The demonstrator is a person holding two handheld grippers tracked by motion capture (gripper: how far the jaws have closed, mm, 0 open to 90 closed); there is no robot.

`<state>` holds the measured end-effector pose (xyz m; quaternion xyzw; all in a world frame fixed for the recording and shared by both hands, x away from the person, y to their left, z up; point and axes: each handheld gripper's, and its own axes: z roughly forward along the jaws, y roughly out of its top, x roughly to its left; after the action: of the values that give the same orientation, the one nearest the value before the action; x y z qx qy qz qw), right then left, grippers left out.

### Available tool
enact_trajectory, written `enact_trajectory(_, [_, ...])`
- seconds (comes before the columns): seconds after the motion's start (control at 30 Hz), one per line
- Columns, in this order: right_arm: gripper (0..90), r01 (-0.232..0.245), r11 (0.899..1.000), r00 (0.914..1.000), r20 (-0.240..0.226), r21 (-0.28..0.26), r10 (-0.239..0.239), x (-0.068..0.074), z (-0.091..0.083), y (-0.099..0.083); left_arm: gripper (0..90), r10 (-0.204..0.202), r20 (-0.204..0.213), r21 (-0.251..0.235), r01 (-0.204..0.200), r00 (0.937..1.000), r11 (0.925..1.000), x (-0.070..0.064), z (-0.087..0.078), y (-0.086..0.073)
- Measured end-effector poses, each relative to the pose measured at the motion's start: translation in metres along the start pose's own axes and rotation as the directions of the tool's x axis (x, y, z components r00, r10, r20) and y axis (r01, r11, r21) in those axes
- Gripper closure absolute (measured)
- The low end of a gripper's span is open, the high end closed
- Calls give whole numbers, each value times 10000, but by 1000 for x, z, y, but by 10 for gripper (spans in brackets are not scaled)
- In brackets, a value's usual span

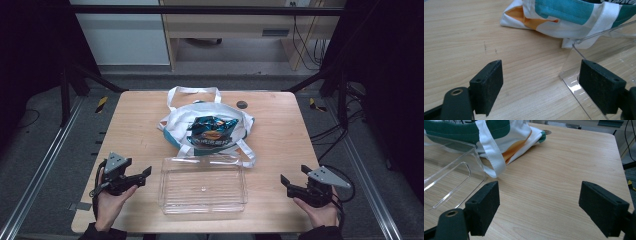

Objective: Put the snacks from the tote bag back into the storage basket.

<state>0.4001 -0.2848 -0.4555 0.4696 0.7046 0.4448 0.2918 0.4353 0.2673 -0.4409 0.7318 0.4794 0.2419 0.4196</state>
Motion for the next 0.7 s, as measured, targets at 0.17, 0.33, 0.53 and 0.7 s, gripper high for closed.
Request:
enact_trajectory(0.17, [174, -36, 10000, 10000, -39, -12, 36, 1, -1, 0, 198, -33, 78, -145, 34, 10000, 9999, -2, -1, 2])
enact_trajectory(0.33, [174, 29, 10000, 10000, -1, 81, -29, 2, 0, 0, 200, 68, 169, -205, -64, 9998, 9998, -5, -2, 4])
enact_trajectory(0.53, [174, -4, 10000, 10000, -21, 64, 4, 2, 0, 1, 199, 113, 287, -317, -104, 9995, 9994, -9, -2, 9])
enact_trajectory(0.7, [174, 11, 10000, 10000, -31, 66, -11, 2, 0, 1, 200, 142, 340, -426, -128, 9993, 9990, -13, -3, 13])
